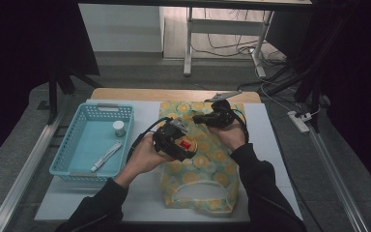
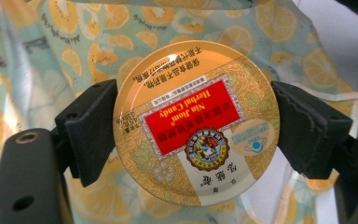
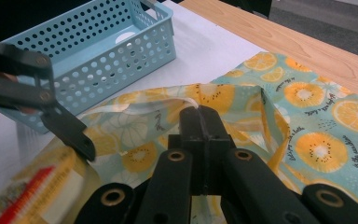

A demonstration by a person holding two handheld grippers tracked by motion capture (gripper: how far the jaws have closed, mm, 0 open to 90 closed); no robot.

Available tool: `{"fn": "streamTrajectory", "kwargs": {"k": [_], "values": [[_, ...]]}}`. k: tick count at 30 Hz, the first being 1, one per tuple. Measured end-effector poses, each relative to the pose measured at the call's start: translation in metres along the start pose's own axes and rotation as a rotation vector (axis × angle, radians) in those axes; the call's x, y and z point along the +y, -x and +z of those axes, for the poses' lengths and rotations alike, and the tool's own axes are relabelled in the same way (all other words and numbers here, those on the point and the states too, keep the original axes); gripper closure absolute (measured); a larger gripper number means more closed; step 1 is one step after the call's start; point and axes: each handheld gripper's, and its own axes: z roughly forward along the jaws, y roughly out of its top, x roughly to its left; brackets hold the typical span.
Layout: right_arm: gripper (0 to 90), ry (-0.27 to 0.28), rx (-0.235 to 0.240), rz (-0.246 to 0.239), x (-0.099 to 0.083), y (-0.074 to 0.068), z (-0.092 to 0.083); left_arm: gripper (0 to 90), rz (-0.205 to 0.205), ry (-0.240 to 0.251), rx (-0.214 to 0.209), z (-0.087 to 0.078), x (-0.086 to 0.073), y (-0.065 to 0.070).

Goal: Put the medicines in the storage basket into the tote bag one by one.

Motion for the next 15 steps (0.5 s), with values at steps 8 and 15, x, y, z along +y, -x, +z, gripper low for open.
{"fn": "streamTrajectory", "kwargs": {"k": [8,15], "values": [[90.0,-0.008,-0.005,0.002,-0.001,0.002,0.004,20.1,0.006,-0.016,0.027,0.023,0.005,-0.001],[90.0,-0.012,-0.015,0.001,-0.004,0.006,0.006,20.1,-0.006,-0.015,0.046,0.043,0.004,-0.007]]}}
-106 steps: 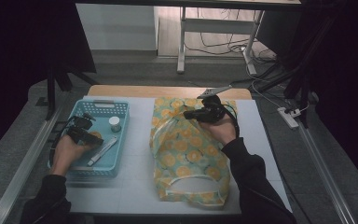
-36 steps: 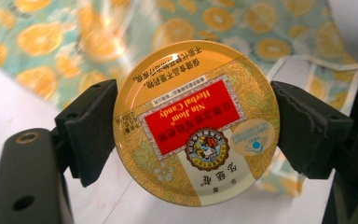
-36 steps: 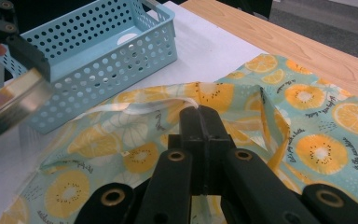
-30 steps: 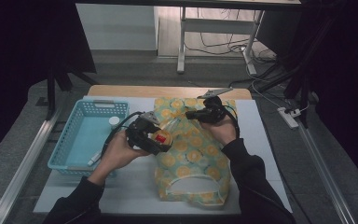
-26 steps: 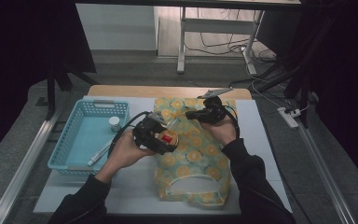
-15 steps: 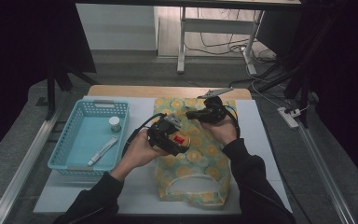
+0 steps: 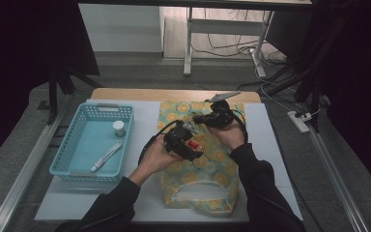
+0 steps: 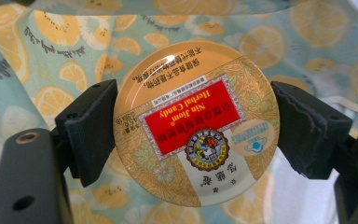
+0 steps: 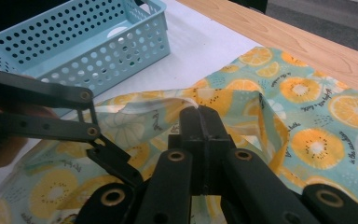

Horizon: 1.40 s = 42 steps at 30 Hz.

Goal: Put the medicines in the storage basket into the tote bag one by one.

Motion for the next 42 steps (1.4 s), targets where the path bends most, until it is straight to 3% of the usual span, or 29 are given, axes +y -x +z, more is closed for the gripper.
{"fn": "streamTrajectory", "kwargs": {"k": [20,28,36,42], "values": [[90.0,-0.003,-0.031,0.029,-0.006,0.014,0.008,20.0,-0.02,-0.034,0.0,0.044,-0.01,-0.014],[90.0,-0.007,-0.036,0.038,-0.009,0.018,0.011,20.0,-0.006,-0.058,0.016,0.058,-0.014,-0.015],[90.0,-0.011,-0.036,0.043,-0.01,0.019,0.012,19.2,-0.031,-0.029,0.027,0.065,-0.018,-0.018],[90.0,-0.012,-0.037,0.045,-0.011,0.02,0.012,14.8,-0.039,0.005,0.021,0.06,-0.018,-0.019]]}}
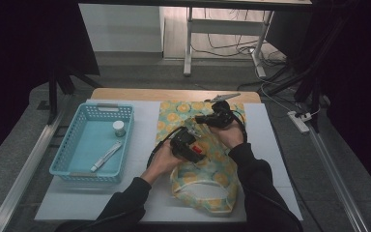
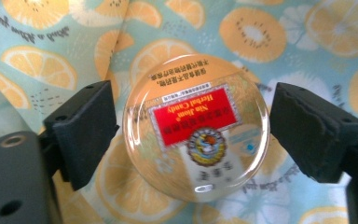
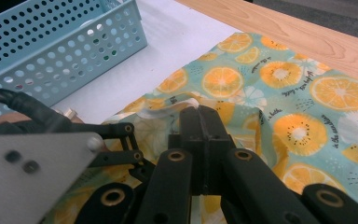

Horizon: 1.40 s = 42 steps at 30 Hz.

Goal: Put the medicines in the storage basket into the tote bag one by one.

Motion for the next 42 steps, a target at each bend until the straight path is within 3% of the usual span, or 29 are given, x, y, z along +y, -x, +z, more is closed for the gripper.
{"fn": "streamTrajectory", "kwargs": {"k": [8,15,19,24,33,42], "values": [[90.0,0.003,0.002,0.002,-0.001,0.0,-0.002,9.3,-0.014,0.026,-0.033,-0.012,0.001,0.002],[90.0,0.007,0.003,0.005,-0.002,0.001,-0.004,1.5,-0.044,0.065,-0.117,-0.027,0.003,0.008],[90.0,0.008,0.002,0.003,-0.002,0.001,-0.004,0.5,-0.035,0.085,-0.115,-0.04,0.003,0.011],[90.0,0.006,0.003,0.0,-0.001,0.0,-0.005,0.7,-0.053,0.126,-0.142,-0.058,0.0,0.01],[90.0,0.001,0.005,0.001,-0.002,0.0,-0.005,1.2,-0.048,0.145,-0.168,-0.083,-0.008,0.008],[90.0,0.001,0.004,-0.002,-0.002,0.0,-0.006,2.6,-0.073,0.176,-0.132,-0.118,-0.02,0.0]]}}
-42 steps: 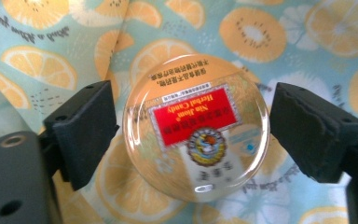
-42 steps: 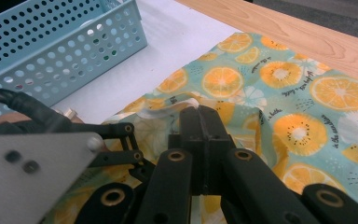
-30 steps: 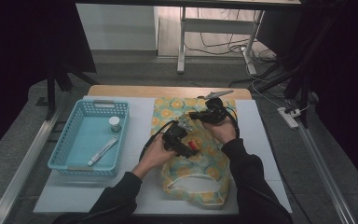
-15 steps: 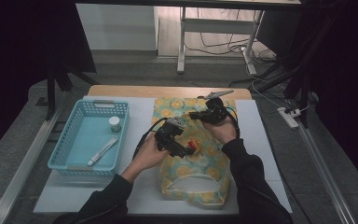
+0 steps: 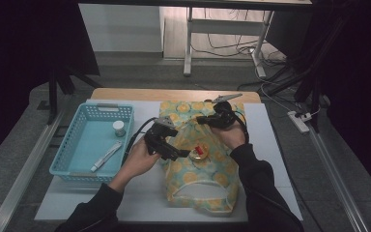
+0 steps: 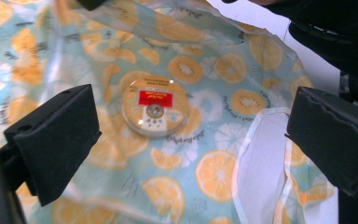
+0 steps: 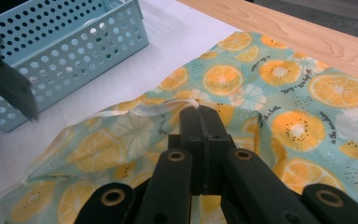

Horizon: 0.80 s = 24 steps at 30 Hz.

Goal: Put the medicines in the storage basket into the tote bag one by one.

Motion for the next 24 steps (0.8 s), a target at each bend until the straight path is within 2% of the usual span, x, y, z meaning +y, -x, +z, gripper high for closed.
{"fn": "streamTrajectory", "kwargs": {"k": [5,7,15,19,22,24], "values": [[90.0,0.0,0.0,0.002,0.0,0.0,0.0,2.3,-0.02,0.013,-0.02,-0.019,-0.011,-0.011],[90.0,-0.002,-0.001,0.001,0.0,-0.001,0.0,1.7,-0.032,0.013,-0.014,-0.025,-0.016,-0.014],[90.0,-0.003,0.003,-0.002,0.0,-0.001,0.0,0.0,-0.067,0.011,0.077,-0.054,-0.036,-0.027],[90.0,-0.003,0.002,-0.001,-0.001,-0.001,0.001,0.0,-0.098,0.02,0.123,-0.068,-0.046,-0.033],[90.0,-0.003,0.003,-0.001,-0.001,-0.001,0.0,0.0,-0.115,0.005,0.162,-0.079,-0.053,-0.037],[90.0,-0.003,0.003,-0.003,-0.001,-0.002,0.0,0.0,-0.116,-0.013,0.204,-0.086,-0.058,-0.039]]}}
